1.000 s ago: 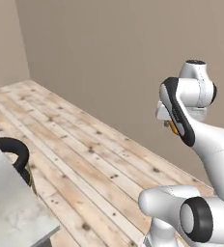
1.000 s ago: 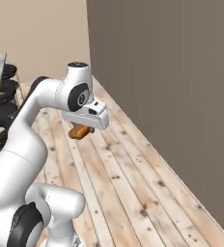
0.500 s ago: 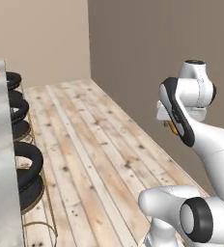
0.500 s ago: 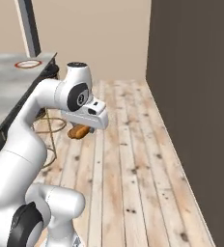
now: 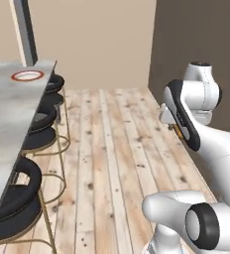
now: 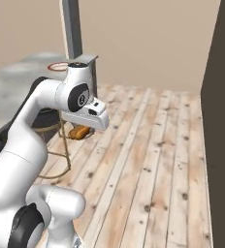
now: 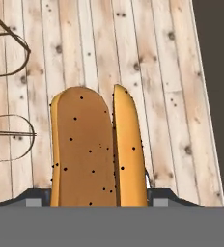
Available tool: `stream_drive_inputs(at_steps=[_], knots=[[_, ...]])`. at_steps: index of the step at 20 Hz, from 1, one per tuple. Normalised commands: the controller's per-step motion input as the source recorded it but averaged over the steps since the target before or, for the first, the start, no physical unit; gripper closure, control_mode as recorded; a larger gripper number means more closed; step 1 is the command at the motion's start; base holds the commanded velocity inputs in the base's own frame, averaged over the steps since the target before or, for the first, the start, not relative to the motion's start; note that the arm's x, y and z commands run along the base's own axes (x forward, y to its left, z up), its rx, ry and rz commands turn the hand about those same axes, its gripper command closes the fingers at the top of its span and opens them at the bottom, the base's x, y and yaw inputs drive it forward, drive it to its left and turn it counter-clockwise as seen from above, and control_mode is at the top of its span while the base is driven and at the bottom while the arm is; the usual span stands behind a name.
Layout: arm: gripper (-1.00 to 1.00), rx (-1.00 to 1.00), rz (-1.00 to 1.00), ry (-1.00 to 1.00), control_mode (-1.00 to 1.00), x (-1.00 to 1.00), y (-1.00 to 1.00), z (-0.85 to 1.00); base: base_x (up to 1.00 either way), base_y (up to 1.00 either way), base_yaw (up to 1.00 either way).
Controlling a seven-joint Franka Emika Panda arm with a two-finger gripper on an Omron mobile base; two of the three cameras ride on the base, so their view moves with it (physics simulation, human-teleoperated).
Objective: Move the hot dog bun to the plate on the dining table and place the condiment next to that plate. Then navigate to the fridge and take the sausage and place it on the plate as well.
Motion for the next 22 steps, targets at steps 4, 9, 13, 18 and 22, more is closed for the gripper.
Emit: stream_drive_inputs(at_steps=[4, 9, 13, 18, 22], knots=[[1.00, 0.00, 0.00, 0.00, 1.00, 0.00, 0.00, 0.00, 1.00, -0.61, 0.54], [1.00, 0.00, 0.00, 0.00, 1.00, 0.00, 0.00, 0.00, 1.00, -0.65, 0.51], [1.00, 0.00, 0.00, 0.00, 1.00, 0.00, 0.00, 0.00, 0.96, -0.72, 0.49], [1.00, 0.00, 0.00, 0.00, 1.00, 0.00, 0.00, 0.00, 0.89, -0.76, 0.46], [1.00, 0.00, 0.00, 0.00, 1.00, 0.00, 0.00, 0.00, 0.79, -0.83, 0.43]])
